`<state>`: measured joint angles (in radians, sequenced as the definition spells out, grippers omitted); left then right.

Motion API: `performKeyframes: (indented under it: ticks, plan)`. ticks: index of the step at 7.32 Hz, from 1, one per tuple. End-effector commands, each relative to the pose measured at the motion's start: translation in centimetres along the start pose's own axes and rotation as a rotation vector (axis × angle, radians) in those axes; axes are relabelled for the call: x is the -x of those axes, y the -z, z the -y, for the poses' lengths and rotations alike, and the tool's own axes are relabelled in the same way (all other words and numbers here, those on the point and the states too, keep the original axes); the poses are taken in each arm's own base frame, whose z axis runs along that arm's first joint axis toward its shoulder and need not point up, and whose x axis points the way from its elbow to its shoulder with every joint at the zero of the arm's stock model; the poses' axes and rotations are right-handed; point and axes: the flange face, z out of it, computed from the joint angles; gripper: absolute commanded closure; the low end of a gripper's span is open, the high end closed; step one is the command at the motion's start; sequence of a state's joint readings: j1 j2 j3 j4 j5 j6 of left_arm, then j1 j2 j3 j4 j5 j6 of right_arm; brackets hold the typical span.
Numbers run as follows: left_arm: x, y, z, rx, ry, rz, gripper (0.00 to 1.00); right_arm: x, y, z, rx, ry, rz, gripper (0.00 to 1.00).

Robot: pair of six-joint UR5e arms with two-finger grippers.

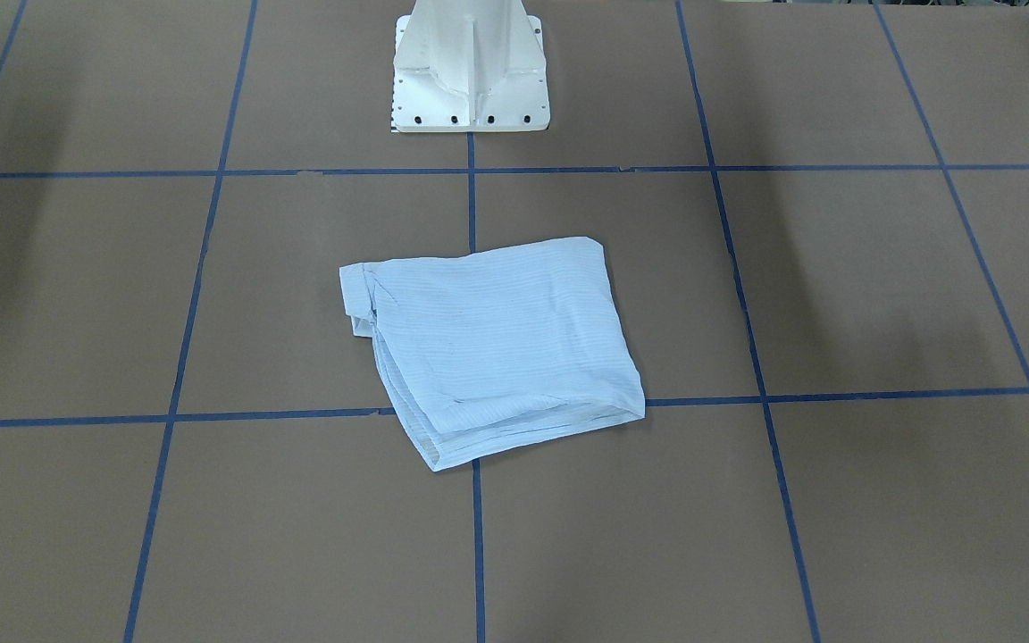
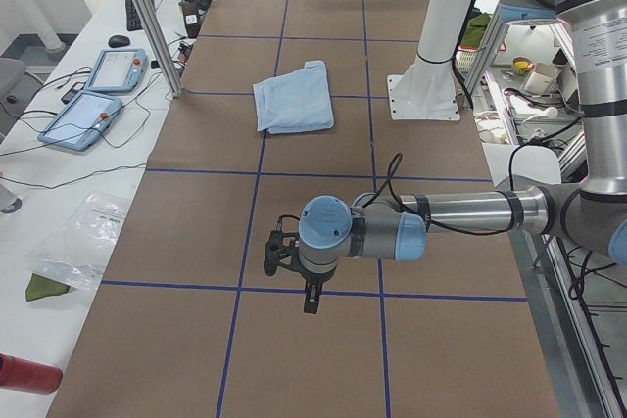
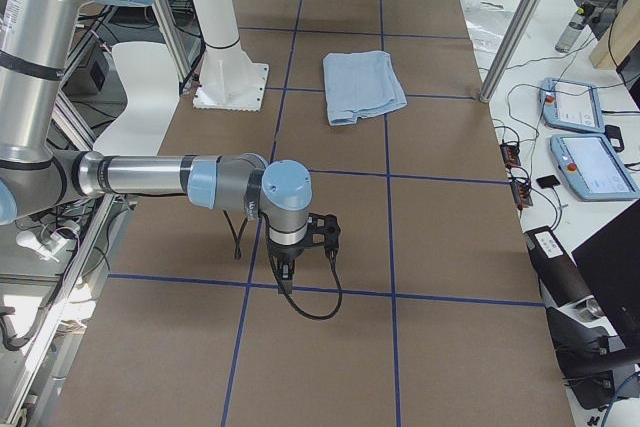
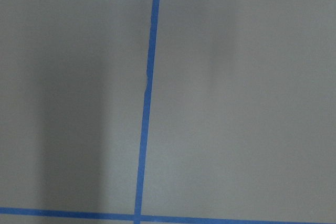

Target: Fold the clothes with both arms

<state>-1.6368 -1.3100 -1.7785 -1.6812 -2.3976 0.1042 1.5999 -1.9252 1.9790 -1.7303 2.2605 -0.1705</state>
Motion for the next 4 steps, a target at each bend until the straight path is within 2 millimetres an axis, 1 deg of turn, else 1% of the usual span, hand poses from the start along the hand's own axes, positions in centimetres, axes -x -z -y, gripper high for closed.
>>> performKeyframes:
  ticks: [1,4]
  plan:
    - [-0.03,0.03,0.01,-0.001,-0.001,0.000,0.00,0.00,0.00,0.00,0.000,0.000,0.001,0.00]
    - [-0.17,0.17,0.14,-0.004,-0.004,0.000,0.00,0.14,0.00,0.02,-0.002,0.000,0.014,0.00]
